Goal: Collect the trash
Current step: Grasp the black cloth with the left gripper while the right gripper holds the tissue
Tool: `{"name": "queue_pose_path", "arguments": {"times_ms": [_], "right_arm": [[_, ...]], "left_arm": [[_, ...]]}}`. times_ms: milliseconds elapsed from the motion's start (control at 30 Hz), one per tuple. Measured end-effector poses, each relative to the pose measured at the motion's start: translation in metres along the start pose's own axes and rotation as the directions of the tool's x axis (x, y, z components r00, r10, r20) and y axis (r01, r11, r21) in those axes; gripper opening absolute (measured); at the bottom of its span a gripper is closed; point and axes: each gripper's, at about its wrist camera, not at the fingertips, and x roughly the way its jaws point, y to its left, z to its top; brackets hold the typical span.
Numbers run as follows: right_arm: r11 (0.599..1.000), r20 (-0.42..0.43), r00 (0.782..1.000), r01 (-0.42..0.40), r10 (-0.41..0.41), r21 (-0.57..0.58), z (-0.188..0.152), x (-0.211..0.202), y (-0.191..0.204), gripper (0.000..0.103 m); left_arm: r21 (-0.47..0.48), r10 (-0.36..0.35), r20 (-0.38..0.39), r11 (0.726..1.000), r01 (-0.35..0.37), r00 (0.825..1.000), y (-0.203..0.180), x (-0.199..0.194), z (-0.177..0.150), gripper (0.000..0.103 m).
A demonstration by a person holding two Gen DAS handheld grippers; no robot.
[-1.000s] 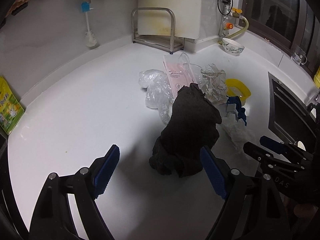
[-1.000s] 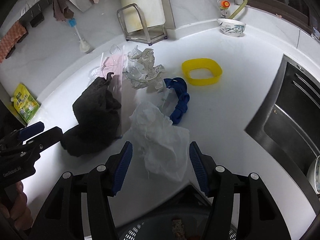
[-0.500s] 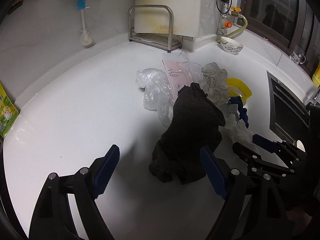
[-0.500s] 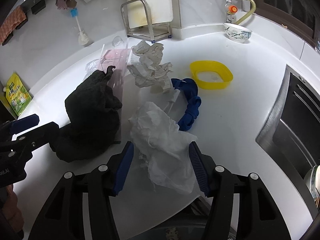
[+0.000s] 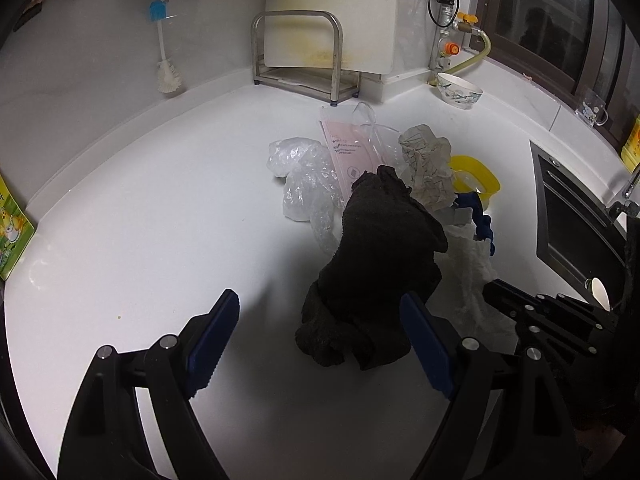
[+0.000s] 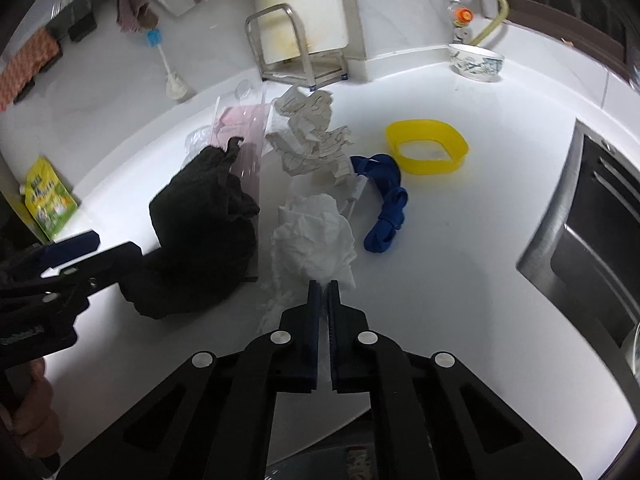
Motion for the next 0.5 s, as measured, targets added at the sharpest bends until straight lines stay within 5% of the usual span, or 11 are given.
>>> {"name": "queue_pose_path", "arguments": {"times_ms": [500], "right_arm": [[0.997,0.035,0.999,0.008,-0.011,0.071,-0.01,-0.025,-0.021,0.004]], "left_arm": [[0.04,-0.009,0.002,0.999,0.009,1.0,-0.015,0.031,0.007,0.08]]}}
